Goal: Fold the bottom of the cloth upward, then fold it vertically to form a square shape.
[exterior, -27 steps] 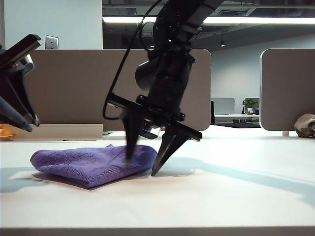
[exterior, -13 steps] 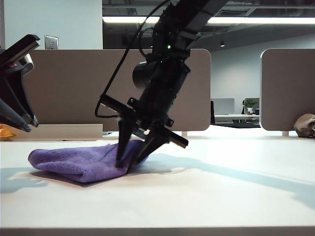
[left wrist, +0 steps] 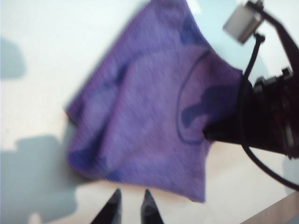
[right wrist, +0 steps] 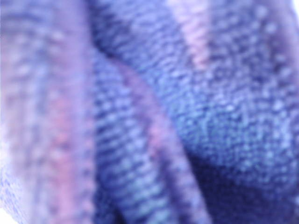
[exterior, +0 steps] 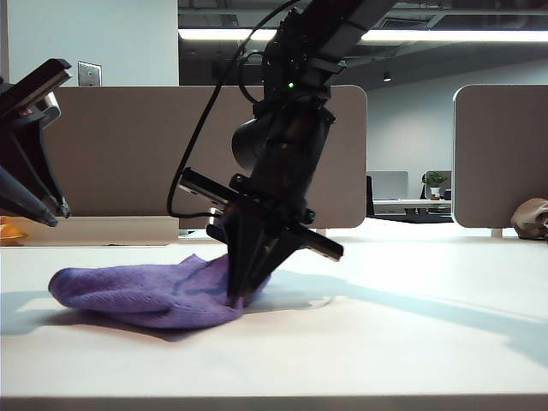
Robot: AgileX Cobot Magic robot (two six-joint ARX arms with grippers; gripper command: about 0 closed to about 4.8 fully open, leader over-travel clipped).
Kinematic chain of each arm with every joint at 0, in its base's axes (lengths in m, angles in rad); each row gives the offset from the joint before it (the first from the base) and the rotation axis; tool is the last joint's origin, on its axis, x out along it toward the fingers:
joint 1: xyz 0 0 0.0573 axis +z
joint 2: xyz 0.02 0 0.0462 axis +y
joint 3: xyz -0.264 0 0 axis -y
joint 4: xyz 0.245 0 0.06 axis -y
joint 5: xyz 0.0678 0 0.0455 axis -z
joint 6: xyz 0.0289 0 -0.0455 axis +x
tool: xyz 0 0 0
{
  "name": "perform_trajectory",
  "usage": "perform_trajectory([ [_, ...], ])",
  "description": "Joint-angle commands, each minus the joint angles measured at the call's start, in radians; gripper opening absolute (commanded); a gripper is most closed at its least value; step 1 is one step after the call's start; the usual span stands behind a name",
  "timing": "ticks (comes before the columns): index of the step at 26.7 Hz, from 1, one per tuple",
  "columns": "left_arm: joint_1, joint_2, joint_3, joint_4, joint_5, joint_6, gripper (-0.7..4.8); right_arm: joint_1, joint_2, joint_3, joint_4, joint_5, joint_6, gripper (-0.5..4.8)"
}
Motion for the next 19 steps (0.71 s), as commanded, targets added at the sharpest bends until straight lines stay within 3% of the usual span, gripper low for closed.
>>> perform_trajectory([
  [1,0.002,-0.003,0.003,0.008,-0.002,0.005,0.57,0.003,0.005,-0.005,-0.106,0.039,-0.046,-0.05],
  [13,0.002,-0.033,0.003,-0.018,0.026,0.005,0.57,0.029,-0.13,-0.055,-0.124,0.101,-0.089,-0.05],
  [15,0.002,-0.055,0.003,-0.016,0.026,0.004,0.57,0.032,-0.182,-0.111,-0.124,0.158,-0.109,-0.05],
  [19,0.001,-0.082,0.003,-0.027,0.027,0.004,0.57,0.026,-0.239,-0.278,-0.121,0.169,-0.122,-0.04],
])
